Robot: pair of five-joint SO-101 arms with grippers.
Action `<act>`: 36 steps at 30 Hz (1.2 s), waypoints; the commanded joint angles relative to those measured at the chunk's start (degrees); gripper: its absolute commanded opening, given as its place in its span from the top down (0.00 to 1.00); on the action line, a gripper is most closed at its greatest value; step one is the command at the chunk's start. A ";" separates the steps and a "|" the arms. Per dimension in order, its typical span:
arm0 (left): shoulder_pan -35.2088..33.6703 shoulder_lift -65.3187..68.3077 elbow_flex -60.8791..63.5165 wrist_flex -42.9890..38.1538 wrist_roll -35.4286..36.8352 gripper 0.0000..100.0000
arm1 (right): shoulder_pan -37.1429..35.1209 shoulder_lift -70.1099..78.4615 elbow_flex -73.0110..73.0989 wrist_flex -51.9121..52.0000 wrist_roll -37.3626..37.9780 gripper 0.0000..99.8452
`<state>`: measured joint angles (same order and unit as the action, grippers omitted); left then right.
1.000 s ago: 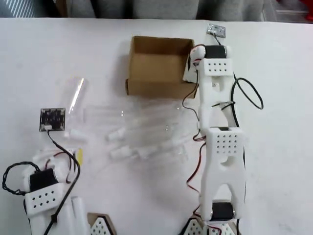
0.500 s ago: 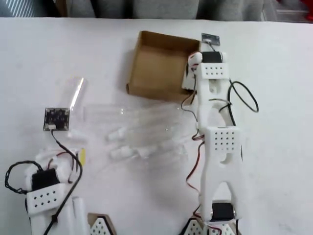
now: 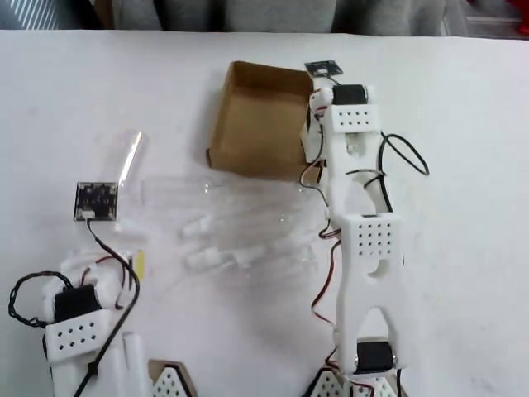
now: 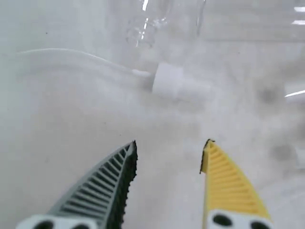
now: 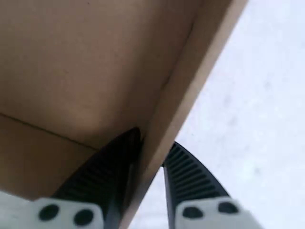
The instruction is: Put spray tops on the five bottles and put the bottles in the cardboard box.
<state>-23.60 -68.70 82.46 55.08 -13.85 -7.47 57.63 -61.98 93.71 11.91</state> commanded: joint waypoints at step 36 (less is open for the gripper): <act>0.84 -1.01 -0.44 -1.41 -0.44 0.77 | 1.54 -25.10 6.77 5.23 4.22 0.89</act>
<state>-23.60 -68.70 82.46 54.90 -13.85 -6.77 41.45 -58.81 97.14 16.57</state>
